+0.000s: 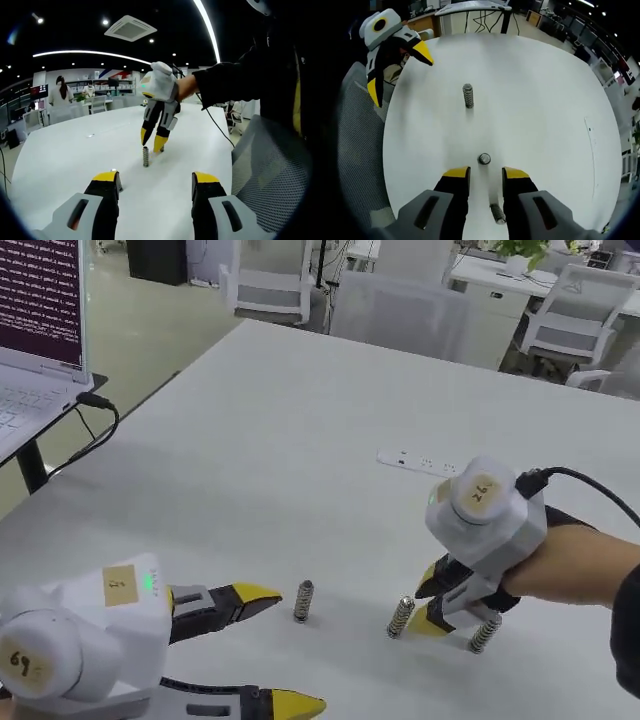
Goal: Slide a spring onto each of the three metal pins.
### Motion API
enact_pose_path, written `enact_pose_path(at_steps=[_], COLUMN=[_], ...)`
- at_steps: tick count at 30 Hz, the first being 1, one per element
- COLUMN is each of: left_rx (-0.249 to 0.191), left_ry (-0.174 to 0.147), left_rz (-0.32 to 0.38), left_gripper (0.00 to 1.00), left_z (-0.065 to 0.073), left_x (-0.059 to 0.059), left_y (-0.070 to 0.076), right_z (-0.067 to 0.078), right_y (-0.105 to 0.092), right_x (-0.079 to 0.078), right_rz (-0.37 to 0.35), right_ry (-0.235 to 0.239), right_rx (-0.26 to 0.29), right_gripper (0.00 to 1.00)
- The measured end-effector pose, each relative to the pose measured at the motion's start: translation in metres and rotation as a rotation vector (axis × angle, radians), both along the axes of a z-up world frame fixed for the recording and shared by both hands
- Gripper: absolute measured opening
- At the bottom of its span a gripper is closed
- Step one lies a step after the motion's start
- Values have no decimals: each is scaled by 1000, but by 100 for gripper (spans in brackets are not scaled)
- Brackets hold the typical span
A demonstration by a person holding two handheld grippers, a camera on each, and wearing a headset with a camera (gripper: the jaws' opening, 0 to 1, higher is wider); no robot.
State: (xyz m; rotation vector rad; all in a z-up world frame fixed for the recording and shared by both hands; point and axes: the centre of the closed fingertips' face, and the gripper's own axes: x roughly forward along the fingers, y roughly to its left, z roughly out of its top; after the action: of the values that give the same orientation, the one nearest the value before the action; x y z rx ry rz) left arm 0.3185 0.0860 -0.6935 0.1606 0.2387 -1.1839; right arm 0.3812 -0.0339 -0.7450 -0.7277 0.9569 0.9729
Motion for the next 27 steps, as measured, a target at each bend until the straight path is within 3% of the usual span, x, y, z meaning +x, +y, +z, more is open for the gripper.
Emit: enact_pose_path(at_steps=[1, 4, 6, 7, 10, 17, 19, 27], left_rx=[-1, -11, -11, -14, -12, -26, -29, -54], left_ry=[-1, -5, -8, -9, -8, -13, -14, -9], left_rz=[1, 8, 8, 9, 16, 33, 41, 87], left_gripper=[54, 56, 56, 56, 58, 62, 63, 70], left_z=[1, 6, 8, 10, 13, 19, 20, 24], left_x=[1, 4, 4, 5, 4, 3, 4, 7], left_y=[0, -3, -5, -6, -8, -11, -10, -1], right_z=[3, 26, 35, 46, 63, 91, 94, 86], right_y=[0, 2, 5, 6, 6, -13, -25, -53], right_x=[0, 1, 0, -2, -8, -26, -31, -52], right_rz=[-6, -53, -67, -88, -115, -211, -233, -314], right_ry=[-9, -91, -111, -146, -199, -332, -383, -418], right_rx=[7, 91, 135, 180, 251, 406, 412, 476], right_gripper=[24, 28, 30, 31, 33, 42, 48, 62])
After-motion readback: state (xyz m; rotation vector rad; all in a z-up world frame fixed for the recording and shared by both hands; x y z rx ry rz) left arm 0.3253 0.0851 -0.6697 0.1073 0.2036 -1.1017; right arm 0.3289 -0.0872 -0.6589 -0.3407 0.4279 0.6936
